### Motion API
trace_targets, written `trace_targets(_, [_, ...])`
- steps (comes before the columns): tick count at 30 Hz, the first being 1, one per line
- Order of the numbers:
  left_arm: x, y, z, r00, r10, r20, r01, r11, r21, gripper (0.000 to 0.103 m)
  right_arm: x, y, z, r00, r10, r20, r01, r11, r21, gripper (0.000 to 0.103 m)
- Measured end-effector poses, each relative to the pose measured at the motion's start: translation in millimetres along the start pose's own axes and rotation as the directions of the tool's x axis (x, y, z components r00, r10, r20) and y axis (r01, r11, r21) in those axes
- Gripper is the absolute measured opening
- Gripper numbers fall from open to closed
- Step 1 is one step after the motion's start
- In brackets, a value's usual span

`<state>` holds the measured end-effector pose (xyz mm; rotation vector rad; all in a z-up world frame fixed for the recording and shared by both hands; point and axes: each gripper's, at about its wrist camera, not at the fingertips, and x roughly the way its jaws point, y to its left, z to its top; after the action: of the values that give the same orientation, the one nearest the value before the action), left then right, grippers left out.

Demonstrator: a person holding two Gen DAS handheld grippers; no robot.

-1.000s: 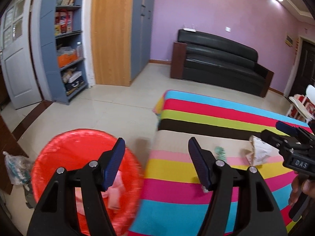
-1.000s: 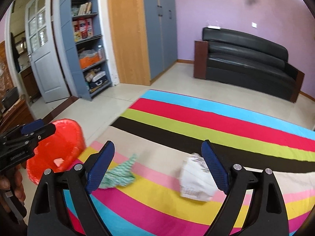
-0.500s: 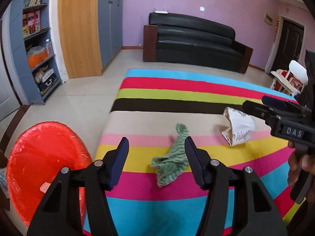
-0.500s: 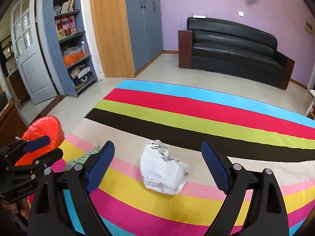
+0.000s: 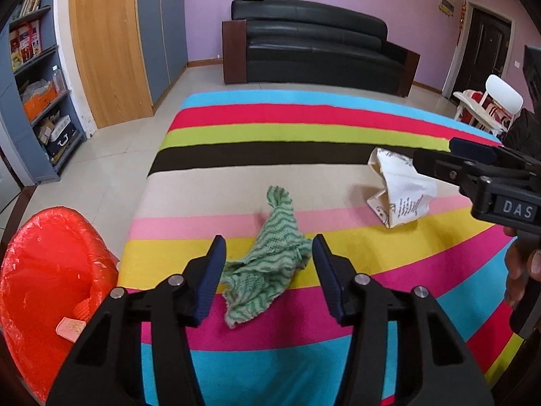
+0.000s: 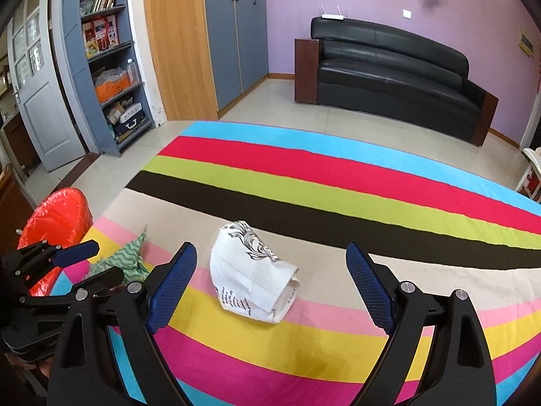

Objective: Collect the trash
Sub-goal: 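Grasp the green striped cloth with the left tool while the right tool grasps a white printed paper bag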

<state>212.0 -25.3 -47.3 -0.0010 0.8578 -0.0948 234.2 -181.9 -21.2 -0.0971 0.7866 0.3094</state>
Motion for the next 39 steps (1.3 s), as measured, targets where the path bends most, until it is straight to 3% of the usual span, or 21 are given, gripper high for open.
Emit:
trace_targets(4, [6.8, 1.4, -1.2, 1.000, -0.005, -0.022, 0.006, 1.000, 0.007, 0.038, 7.1, -0.6, -5.3, 1.000, -0.001, -0.031, 0.000, 1.000, -0.009, 0.085])
trace_targets(6, [6.9, -0.8, -0.6, 1.000, -0.007, -0.021, 0.007, 1.000, 0.024, 0.027, 10.7, 1.1, -6.6, 0.999, 0.004, -0.045, -0.004, 1.000, -0.018, 0.084])
trace_targets(11, [0.8, -2.7, 1.9, 1.000, 0.020, 0.000, -0.020, 0.999, 0.037, 0.013, 20.6, 10.1, -11.0, 0.997, 0.008, -0.075, -0.011, 0.999, -0.048, 0.084])
trace_targets(13, [-4.5, -0.1, 3.5, 0.999, 0.033, 0.014, -0.033, 0.999, 0.020, 0.000, 23.3, 12.8, -12.2, 0.997, 0.005, -0.082, -0.009, 0.998, -0.056, 0.084])
trace_targets(18, [-8.1, 7.0, 3.0, 0.999, 0.046, 0.015, -0.046, 0.999, -0.002, 0.000, 31.0, 17.8, -13.0, 0.995, -0.001, -0.099, -0.005, 0.998, -0.066, 0.084])
trace_targets(23, [-7.4, 15.4, 4.2, 1.000, 0.013, 0.002, -0.013, 0.999, -0.038, 0.003, 36.0, 22.3, -13.0, 0.994, -0.005, -0.110, -0.003, 0.997, -0.073, 0.084])
trace_targets(26, [-8.7, 15.1, 3.3, 1.000, 0.009, 0.002, -0.009, 0.999, -0.041, 0.018, 42.0, 23.8, -13.7, 0.992, -0.002, -0.128, -0.008, 0.997, -0.074, 0.070])
trace_targets(27, [-8.9, 15.5, 3.0, 1.000, 0.005, 0.002, -0.005, 0.999, -0.045, 0.029, 44.0, 23.7, -14.0, 0.991, 0.003, -0.135, -0.012, 0.997, -0.072, 0.067])
trace_targets(29, [-9.4, 15.3, 1.5, 1.000, -0.005, 0.002, 0.005, 0.999, -0.050, 0.036, 44.6, 24.1, -14.5, 0.991, 0.002, -0.137, -0.012, 0.997, -0.075, 0.064])
trace_targets(39, [1.6, 6.5, -3.8, 1.000, -0.009, -0.030, 0.009, 1.000, -0.007, 0.041, 29.2, 23.3, -9.5, 0.996, 0.019, -0.092, -0.025, 0.998, -0.058, 0.064])
